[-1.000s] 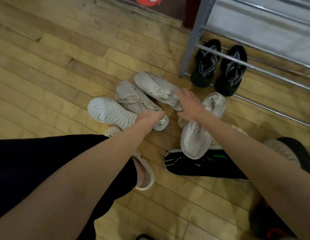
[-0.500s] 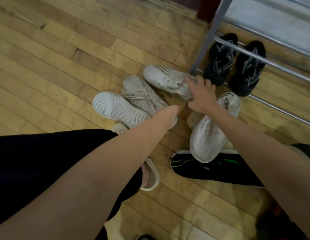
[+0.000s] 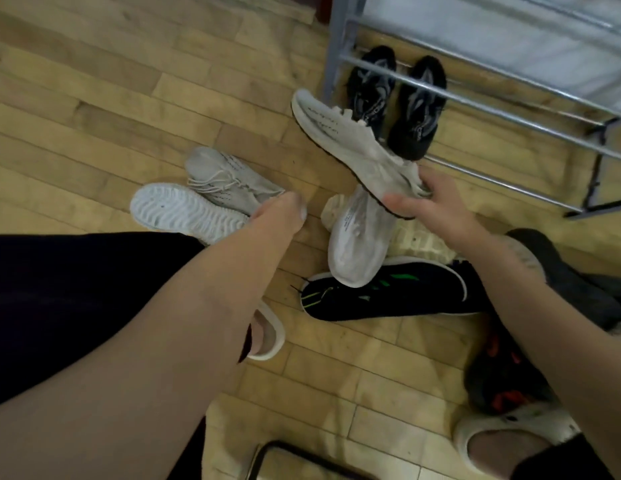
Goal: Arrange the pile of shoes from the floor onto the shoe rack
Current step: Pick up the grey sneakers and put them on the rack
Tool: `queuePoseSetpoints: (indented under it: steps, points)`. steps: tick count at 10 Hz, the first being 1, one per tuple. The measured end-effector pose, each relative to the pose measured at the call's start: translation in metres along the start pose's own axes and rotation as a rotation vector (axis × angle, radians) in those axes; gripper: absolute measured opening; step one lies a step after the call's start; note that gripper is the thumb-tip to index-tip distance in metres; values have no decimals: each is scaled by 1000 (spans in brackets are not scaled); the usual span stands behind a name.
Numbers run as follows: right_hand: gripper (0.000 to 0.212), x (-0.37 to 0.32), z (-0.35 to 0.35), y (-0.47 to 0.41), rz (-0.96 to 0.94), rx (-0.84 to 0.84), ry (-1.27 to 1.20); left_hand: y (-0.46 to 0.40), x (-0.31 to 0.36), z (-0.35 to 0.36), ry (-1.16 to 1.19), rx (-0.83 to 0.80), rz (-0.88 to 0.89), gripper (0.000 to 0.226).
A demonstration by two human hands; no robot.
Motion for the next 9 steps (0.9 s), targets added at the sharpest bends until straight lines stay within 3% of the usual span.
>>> queuePoseSetpoints:
  steps: [1,2,3,4,7,9]
  points:
    - [17,30,4,22,236,-71,-316,32,-4,-16,553,96,-199,36]
    - [33,43,15,43,356,-151,-606,55,2,-26,453,-9,-275,35]
    - [49,46,19,62,427,-165,-890,68,5,-36,560,-118,-321,51]
    - [45,50,12,78,457,-88,-1167,90,12,-41,760,-264,-280,60]
    - [28,77,-52,141,444,213,-951,183,15,-3,638,-703,-33,58]
    - [26,124,-91,168,498,431,-847,215,9,67,325,-777,-69,64]
Point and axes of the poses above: each hand's wrist, its own y-axis away from the middle knuckle, its own z-axis out of the palm, x = y × z, the point moved 7 cm from there along -y, towards the middle knuckle, and after that the axes turned 6 degrees about y, right-handed, at the moved point
